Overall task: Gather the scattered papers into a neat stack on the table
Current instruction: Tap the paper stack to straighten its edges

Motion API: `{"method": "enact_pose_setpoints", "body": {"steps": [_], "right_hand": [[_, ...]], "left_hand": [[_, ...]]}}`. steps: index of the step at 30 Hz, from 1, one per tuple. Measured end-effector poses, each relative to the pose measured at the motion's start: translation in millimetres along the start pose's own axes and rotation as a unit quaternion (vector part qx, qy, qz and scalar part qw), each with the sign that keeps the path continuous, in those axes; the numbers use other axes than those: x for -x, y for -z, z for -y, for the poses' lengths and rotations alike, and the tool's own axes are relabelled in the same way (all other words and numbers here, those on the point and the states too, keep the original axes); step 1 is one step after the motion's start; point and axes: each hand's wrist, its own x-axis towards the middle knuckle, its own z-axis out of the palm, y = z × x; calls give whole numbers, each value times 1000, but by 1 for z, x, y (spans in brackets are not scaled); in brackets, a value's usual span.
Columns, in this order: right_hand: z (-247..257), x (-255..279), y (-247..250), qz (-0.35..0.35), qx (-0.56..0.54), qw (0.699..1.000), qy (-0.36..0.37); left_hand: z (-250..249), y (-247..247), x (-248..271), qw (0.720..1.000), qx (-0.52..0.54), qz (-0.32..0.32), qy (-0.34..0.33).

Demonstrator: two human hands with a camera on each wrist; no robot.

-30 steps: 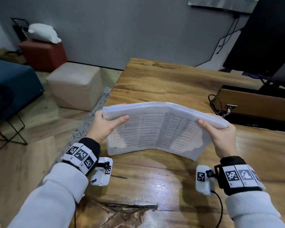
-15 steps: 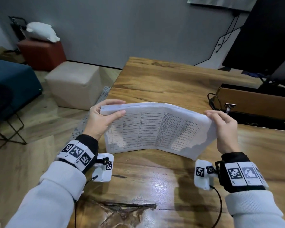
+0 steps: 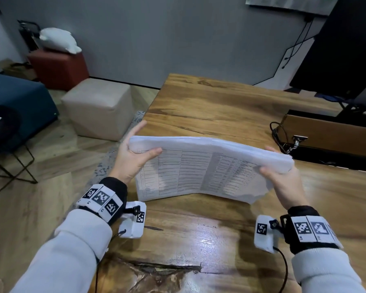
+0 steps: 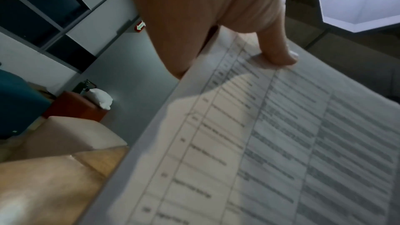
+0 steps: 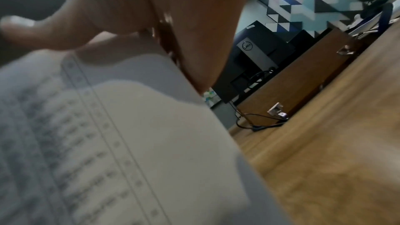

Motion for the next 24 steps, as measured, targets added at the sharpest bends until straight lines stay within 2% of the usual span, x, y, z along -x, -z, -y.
{"method": "enact_pose_setpoints", "body": {"steps": [3,7,10,14,17,21,24], "right_hand": [[-6,1,-8,-3,-7,1000,-13],[5,-4,-12,-49,-33,998,20],[8,-4,-11,-61,-15,998,30],[-10,4,-12,-58,2,998,-19],[-8,6,-9,-53,3,998,-27],[16,-1,-1,-62,18,998,13],[44,-6,3,-45,122,990,59]], "left_hand": [[1,-4,2,999,0,23,42],[-13,-3,0,1000,-8,-18,8],[-9,1,-2,1000,-3,-18,-8],[13,4,6,998,-25,34,47],[19,4,5,997,-24,33,58],[12,3,1,997,-40,51,52],[10,5,1,996,-31,63,55]]}}
